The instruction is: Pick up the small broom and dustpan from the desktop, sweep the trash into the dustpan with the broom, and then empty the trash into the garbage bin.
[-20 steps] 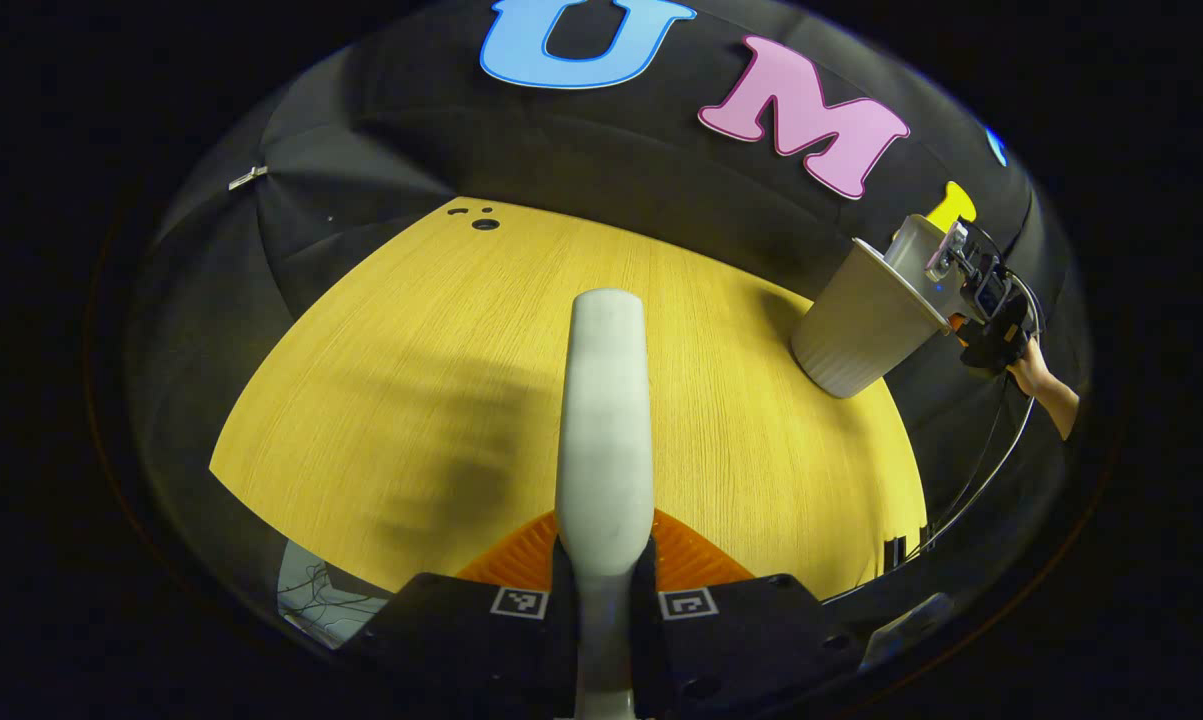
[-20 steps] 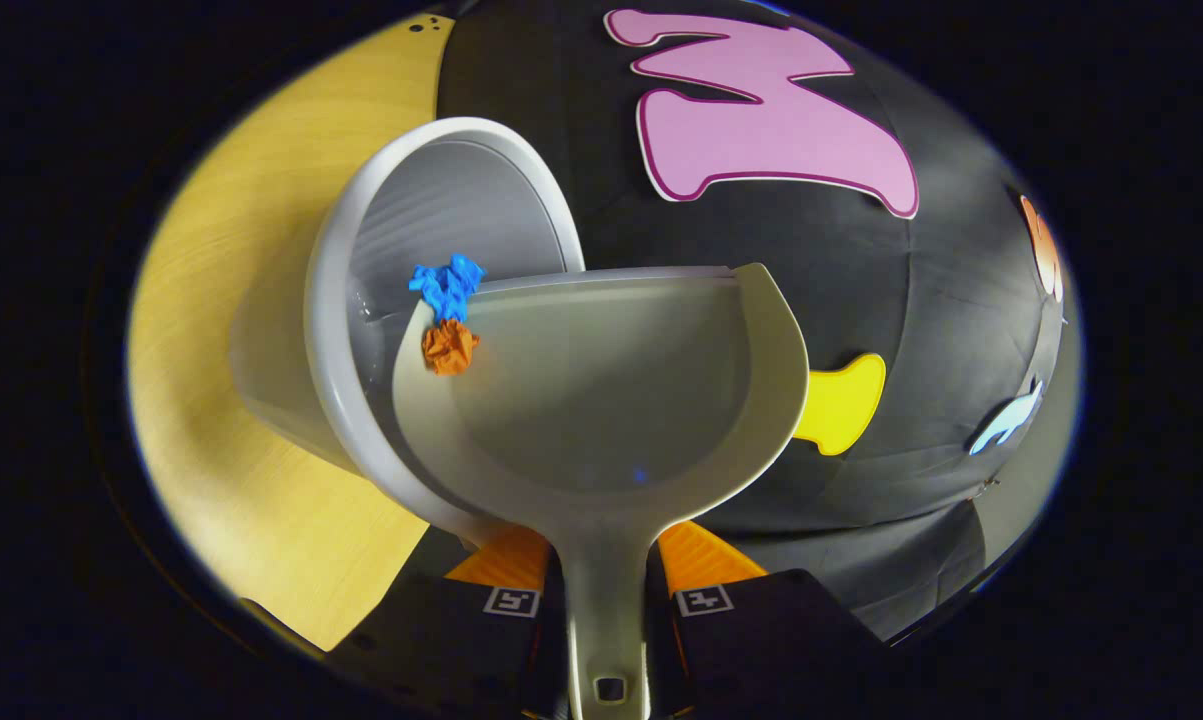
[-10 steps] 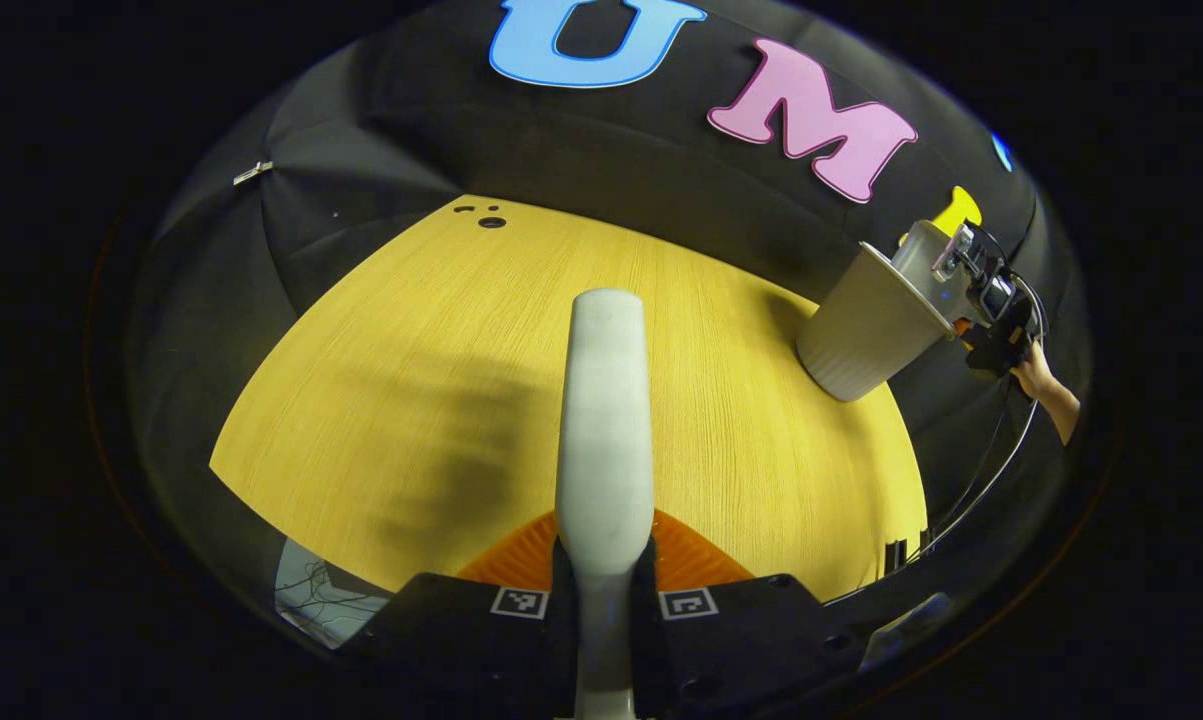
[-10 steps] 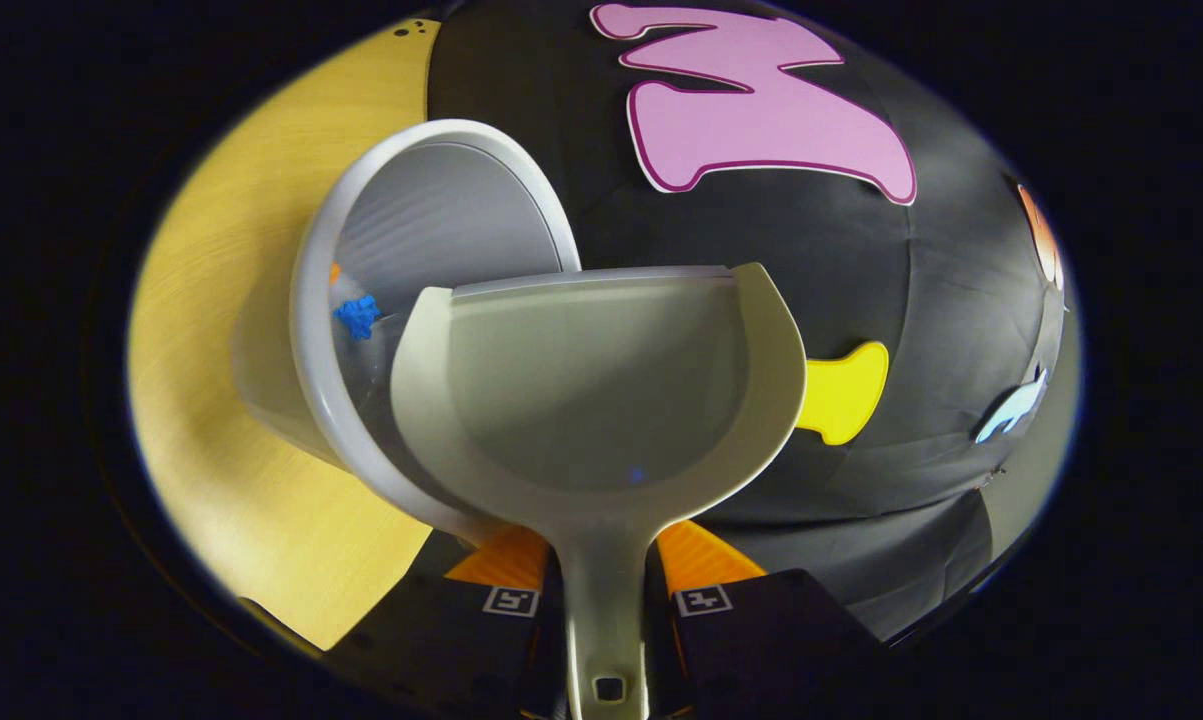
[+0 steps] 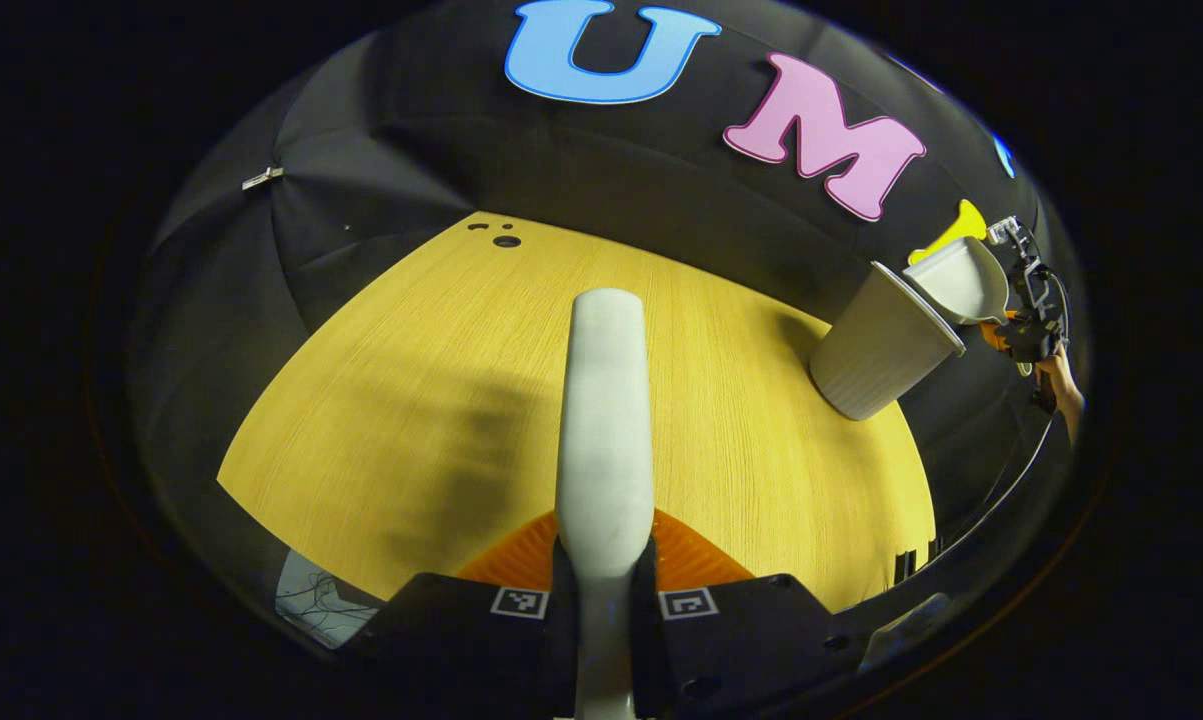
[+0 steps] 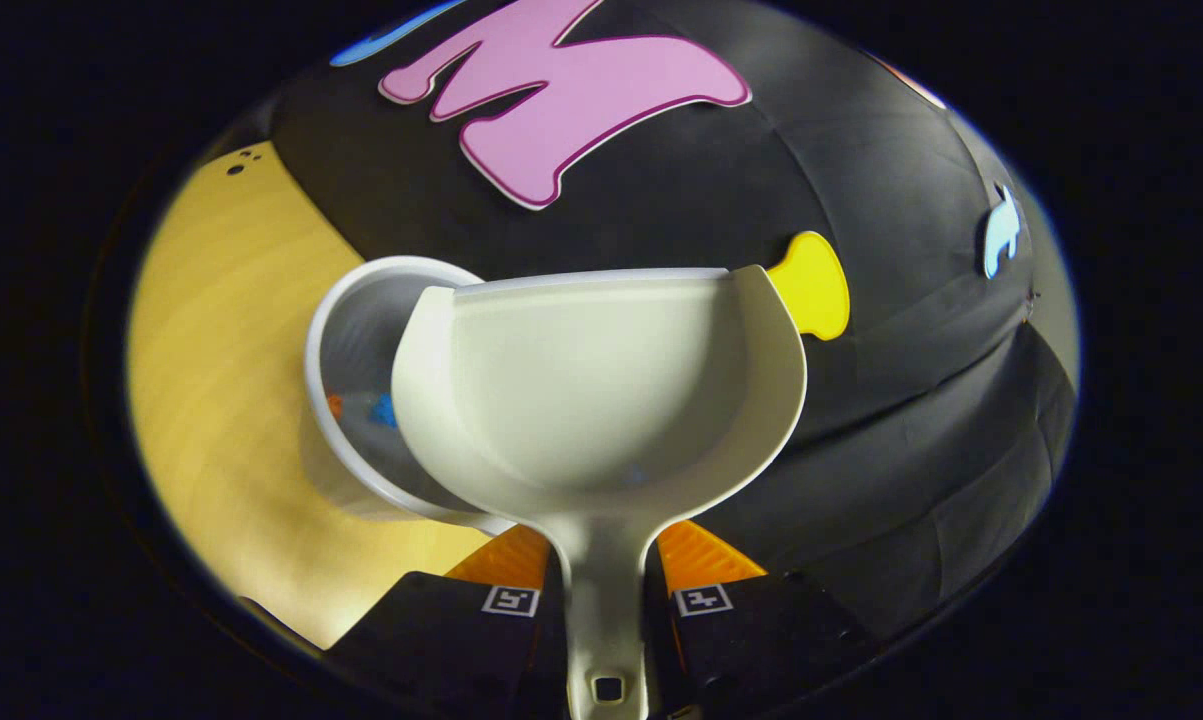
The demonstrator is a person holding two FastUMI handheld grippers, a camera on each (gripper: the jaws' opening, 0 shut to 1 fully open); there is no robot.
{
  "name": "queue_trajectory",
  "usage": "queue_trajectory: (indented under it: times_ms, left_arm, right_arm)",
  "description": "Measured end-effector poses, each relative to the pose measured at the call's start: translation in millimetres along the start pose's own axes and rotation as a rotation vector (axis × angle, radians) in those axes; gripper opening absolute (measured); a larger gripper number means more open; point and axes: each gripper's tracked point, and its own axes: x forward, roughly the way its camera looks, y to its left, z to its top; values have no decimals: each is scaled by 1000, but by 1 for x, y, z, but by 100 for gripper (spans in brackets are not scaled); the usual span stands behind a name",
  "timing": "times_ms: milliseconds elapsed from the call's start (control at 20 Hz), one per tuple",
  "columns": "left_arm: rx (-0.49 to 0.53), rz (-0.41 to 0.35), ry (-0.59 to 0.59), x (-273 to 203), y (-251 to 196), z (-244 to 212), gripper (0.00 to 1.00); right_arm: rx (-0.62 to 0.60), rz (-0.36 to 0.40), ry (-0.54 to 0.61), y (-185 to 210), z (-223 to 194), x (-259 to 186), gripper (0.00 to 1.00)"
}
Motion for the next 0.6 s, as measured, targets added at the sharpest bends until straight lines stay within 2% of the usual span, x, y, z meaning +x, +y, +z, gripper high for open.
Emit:
queue_trajectory:
  times_ms: [50,100,250,300,350,500,550,600]
  left_arm:
    - [1,2,-4,0,4,1,26]
    - [2,6,-7,-1,8,0,26]
    - [14,12,-15,0,20,-1,25]
    - [23,16,-16,1,24,-1,26]
    - [36,20,-17,2,28,-1,26]
    - [73,31,-18,8,39,0,26]
    - [79,31,-14,11,41,1,26]
    - [84,33,-12,14,43,1,26]
  right_arm:
    - [45,13,-8,0,5,-10,34]
    - [91,29,-20,2,9,-25,39]
    - [249,118,-40,23,25,-65,35]
    - [306,158,-42,35,33,-75,38]
    - [360,197,-46,46,38,-89,34]
    - [477,319,-48,89,51,-128,34]
    - [495,355,-49,108,52,-143,30]
    - [501,392,-50,127,52,-156,34]
